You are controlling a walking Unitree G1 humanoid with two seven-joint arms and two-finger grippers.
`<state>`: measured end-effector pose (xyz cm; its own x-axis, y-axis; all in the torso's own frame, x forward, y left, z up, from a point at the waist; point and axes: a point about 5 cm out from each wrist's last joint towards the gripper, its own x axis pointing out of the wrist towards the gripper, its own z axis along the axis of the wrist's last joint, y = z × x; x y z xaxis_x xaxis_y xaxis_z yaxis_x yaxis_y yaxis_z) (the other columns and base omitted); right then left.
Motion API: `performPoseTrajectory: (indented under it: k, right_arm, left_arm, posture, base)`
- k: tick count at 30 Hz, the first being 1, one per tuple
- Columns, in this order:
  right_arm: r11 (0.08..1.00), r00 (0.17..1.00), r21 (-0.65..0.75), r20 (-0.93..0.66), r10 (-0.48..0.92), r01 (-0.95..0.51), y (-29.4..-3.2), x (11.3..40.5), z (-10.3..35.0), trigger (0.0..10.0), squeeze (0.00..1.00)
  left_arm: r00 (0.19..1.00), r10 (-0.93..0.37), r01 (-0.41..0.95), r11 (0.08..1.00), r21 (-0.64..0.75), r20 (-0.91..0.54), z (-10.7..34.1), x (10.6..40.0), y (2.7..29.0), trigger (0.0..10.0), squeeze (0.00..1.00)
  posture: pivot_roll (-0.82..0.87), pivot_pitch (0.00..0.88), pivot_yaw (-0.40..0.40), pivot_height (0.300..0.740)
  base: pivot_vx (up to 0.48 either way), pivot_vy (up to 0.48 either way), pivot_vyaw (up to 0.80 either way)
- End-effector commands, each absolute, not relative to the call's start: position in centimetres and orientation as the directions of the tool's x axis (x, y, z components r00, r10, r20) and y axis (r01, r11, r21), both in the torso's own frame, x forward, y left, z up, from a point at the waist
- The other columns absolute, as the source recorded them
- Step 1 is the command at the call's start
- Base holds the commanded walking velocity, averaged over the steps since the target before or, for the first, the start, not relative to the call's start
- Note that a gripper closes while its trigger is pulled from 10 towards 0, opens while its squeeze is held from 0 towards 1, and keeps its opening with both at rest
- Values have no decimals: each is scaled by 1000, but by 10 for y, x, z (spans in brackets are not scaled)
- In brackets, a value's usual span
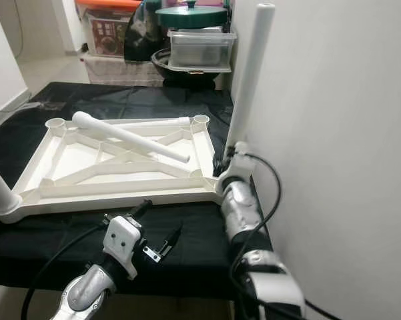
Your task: Building children table
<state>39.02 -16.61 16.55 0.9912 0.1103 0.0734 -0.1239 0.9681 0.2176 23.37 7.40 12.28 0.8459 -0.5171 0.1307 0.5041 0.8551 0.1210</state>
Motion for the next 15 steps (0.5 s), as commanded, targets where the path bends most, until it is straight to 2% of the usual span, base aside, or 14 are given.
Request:
performPoseTrajectory:
  k: [1,3,6,9,11,13,14,15]
  right_arm:
    - [928,951,209,103,291,-307,-160,393,178,10000,0]
    - [826,846,180,91,526,-534,-159,389,184,10000,0]
    - [780,798,170,82,598,-602,-158,386,184,10000,0]
    - [535,540,108,23,841,-838,-148,373,181,10000,0]
    - [535,540,108,23,841,-838,-148,373,181,10000,0]
    - [371,371,99,-22,928,-923,-139,364,178,10000,0]
    - [330,328,102,-32,944,-938,-136,362,177,10000,0]
    - [330,328,102,-32,944,-938,-136,362,177,10000,0]
  left_arm:
    - [845,-519,505,854,128,129,122,234,74,10000,0]
    - [845,-519,505,853,127,129,122,235,74,10000,0]
    - [845,-520,505,853,127,130,122,235,74,10000,0]
    - [845,-519,505,854,127,130,122,235,74,10000,0]
    - [845,-519,505,854,127,130,122,235,74,10000,0]
    - [845,-518,504,854,127,131,122,234,74,10000,0]
    - [845,-518,504,854,127,131,122,234,74,10000,0]
    - [845,-518,504,854,127,131,122,234,74,10000,0]
  posture:
    - [83,0,-41,740]
    - [84,0,-41,740]
    - [84,0,-41,740]
    - [87,0,-43,740]
    - [87,0,-43,740]
    - [94,0,-43,740]
    - [94,0,-43,740]
    - [94,0,-43,740]
  base:
    - [0,0,0]
    - [0,0,0]
    - [0,0,0]
    - [0,0,0]
    - [0,0,0]
    - [0,0,0]
    - [0,0,0]
    - [0,0,0]
